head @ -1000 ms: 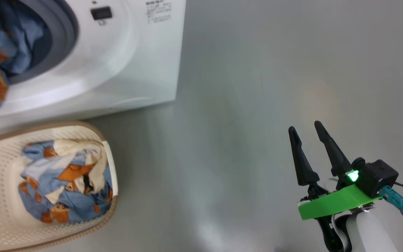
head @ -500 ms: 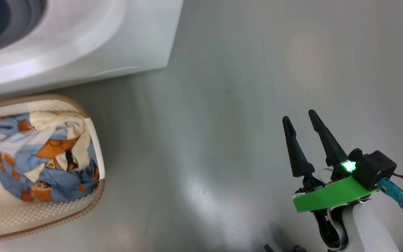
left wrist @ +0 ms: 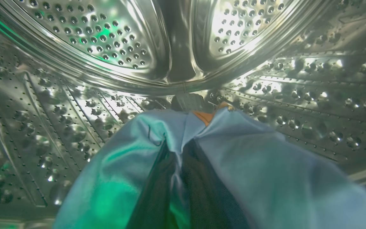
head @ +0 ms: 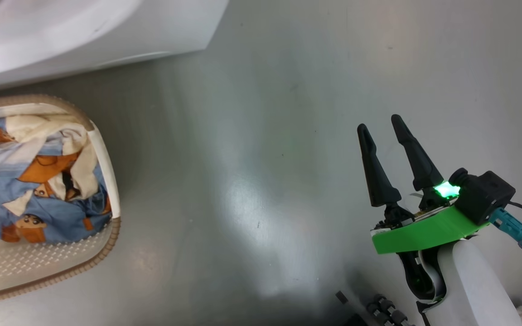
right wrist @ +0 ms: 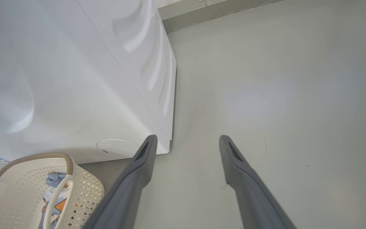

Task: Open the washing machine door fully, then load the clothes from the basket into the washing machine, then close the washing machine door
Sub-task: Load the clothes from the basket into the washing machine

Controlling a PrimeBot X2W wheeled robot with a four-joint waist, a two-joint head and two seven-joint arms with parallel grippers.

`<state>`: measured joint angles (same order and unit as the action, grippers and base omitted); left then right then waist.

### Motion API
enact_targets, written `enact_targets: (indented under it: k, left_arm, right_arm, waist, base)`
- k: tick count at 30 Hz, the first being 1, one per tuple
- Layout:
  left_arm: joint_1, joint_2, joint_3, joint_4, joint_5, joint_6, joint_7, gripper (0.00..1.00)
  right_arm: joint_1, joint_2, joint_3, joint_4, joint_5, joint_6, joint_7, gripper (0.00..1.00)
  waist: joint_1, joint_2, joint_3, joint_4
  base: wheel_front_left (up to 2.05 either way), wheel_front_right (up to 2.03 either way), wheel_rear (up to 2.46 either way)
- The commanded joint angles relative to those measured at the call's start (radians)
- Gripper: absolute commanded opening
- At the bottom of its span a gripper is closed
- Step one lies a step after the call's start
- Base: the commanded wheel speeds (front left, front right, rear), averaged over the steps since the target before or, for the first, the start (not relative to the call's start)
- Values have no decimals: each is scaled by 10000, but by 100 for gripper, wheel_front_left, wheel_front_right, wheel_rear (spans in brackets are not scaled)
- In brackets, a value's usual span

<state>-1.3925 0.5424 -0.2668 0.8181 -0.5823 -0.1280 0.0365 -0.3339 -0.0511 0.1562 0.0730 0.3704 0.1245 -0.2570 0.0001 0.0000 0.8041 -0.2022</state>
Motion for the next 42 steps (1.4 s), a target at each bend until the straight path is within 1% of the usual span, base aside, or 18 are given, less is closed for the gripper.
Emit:
enact_targets:
  k: [1,3,7,10,12,15,18,20,25,28,29,30,31,32,37,42]
  left_arm:
    - [-310,669,97,-339,-114,-27,-23,0]
    - [-439,805,-103,-589,-170,-27,-368,0]
    - [-776,1292,-308,-1148,230,-27,-2262,0]
    - [-983,1554,-356,-1437,699,-27,-2872,0]
    - [-1089,1662,-191,-1702,966,-27,-2962,0]
    - [-1110,1761,383,-2849,1565,-23,-2976,0]
    - [-832,1690,1078,-3980,2114,-23,-2979,0]
    - [-569,1544,1493,-4455,2343,-24,-2980,0]
    - [79,1255,1731,-4077,2416,-25,-2981,0]
    - [217,1162,1656,-3361,2238,-25,-2982,0]
    - [269,1093,1591,-2925,2041,-25,-2966,0]
    - [205,1056,1351,-2327,1739,-26,-2942,35]
    - [166,1020,1246,-2045,1524,-26,-2831,90]
    - [103,1004,1122,-1832,1345,-26,-2752,100]
    - [-163,1048,514,-1079,782,-26,-2493,100]
    - [-305,985,270,-685,497,-26,-2548,100]
  right_arm:
    - [156,9,288,-229,89,62,-48,100]
    - [81,9,295,-232,129,62,-48,100]
    - [-40,9,326,-266,260,62,-48,100]
    - [-86,9,363,-261,385,62,-48,100]
    - [-116,9,393,-248,446,62,-48,100]
    - [-187,9,424,-257,516,62,-48,100]
    - [-254,9,444,-250,571,62,-48,100]
    - [-292,9,443,-233,575,62,-48,100]
    - [-315,9,435,-165,534,62,-48,100]
    - [-306,9,427,-135,494,62,-48,100]
    - [-296,9,415,-118,477,62,-48,100]
    - [-276,9,388,-92,450,62,-48,100]
    - [-270,9,379,-77,435,62,-48,100]
    - [-262,9,369,-61,422,62,-48,100]
    - [-240,9,331,-32,362,62,-48,100]
    - [-252,9,300,-19,323,62,-48,100]
  waist:
    - [-1,0,161,-93]
    - [-1,0,259,-131]
    - [-1,0,435,-223]
    - [-1,0,533,-275]
    - [-1,0,592,-305]
    - [-1,0,714,-348]
    - [-1,0,772,-360]
    - [-1,0,775,-342]
    - [-1,0,702,-237]
    - [-1,0,636,-183]
    - [-1,0,596,-159]
    - [-1,0,545,-115]
    - [-1,0,514,-95]
    - [-1,0,489,-73]
    - [-1,0,353,40]
    - [-1,0,239,132]
  base:
    - [0,0,0]
    - [0,0,0]
    - [0,0,0]
    - [0,0,0]
    - [0,0,0]
    - [0,0,0]
    - [0,0,0]
    - [0,0,0]
    - [0,0,0]
    - [0,0,0]
    - [0,0,0]
    - [0,0,0]
    - [0,0,0]
    - [0,0,0]
    - [0,0,0]
    - [0,0,0]
